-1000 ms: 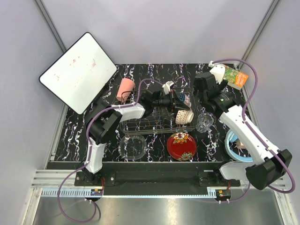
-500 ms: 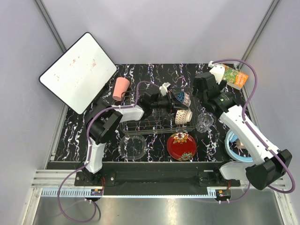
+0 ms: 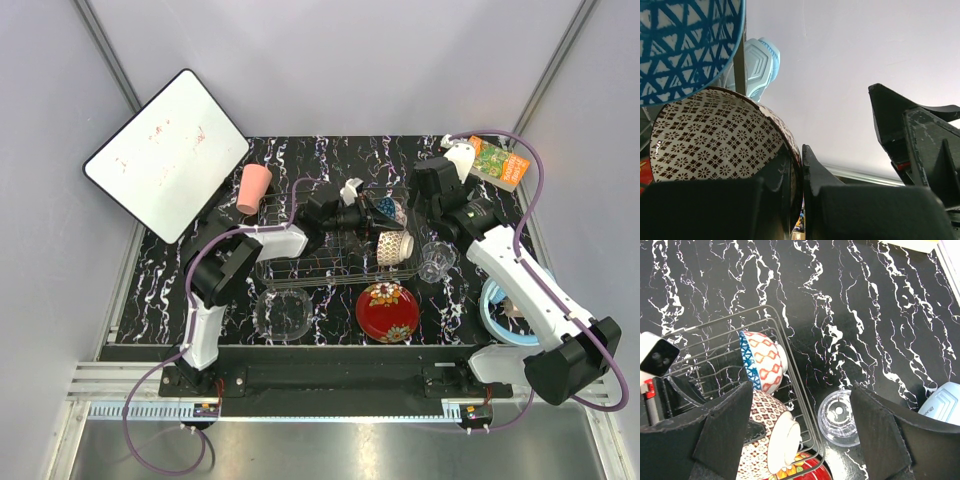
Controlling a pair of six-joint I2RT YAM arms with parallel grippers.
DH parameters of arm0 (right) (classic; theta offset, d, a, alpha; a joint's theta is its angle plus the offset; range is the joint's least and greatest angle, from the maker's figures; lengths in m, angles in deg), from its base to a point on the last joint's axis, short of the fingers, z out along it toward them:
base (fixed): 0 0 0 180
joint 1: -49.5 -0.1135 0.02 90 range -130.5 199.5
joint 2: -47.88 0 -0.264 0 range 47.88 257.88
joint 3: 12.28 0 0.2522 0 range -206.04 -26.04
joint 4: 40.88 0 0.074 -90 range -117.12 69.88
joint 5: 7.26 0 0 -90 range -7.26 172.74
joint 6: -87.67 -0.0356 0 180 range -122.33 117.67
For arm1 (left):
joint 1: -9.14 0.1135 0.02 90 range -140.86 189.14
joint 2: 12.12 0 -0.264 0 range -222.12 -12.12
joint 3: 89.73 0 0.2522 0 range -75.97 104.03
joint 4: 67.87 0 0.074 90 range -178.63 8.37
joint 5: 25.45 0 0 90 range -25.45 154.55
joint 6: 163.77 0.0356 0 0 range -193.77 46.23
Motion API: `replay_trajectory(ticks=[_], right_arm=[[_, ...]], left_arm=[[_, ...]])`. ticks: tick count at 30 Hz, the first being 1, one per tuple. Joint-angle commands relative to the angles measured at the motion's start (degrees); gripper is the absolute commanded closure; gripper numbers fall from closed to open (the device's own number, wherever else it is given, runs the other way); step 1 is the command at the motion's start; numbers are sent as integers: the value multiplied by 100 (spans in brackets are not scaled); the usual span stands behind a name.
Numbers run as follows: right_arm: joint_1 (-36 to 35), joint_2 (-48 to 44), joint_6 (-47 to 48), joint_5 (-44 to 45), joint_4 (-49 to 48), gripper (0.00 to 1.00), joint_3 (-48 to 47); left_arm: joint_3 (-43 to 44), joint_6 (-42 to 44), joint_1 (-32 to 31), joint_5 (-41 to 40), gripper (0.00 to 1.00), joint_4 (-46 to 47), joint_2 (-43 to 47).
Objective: Load the mixed dishes into the dish rack
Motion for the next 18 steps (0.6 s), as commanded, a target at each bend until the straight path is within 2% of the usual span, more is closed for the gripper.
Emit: replay_trajectory(ticks=[1, 7, 13, 14, 15, 17, 18], right_arm=[[26, -70, -74, -104, -132, 14, -29], [26, -123, -65, -121, -141, 14, -20], [26, -132, -21, -182, -132, 14, -64], [26, -132, -30, -209, -141, 14, -73], [26, -140, -39, -218, -132, 14, -64], [26, -132, -39, -227, -132, 13, -38], [26, -132, -30, -227, -132, 13, -38]], left_arm=[[-127, -171, -60, -164, 100, 351, 264], [-610, -320, -95, -392, 100, 543, 334], [-568, -452, -95, -455, 100, 860, 185], [-550, -461, -104, -455, 93, 895, 159], [-541, -479, -104, -455, 79, 974, 115], [-550, -514, -113, -498, 62, 1141, 88], [-550, -514, -113, -498, 44, 1272, 88]])
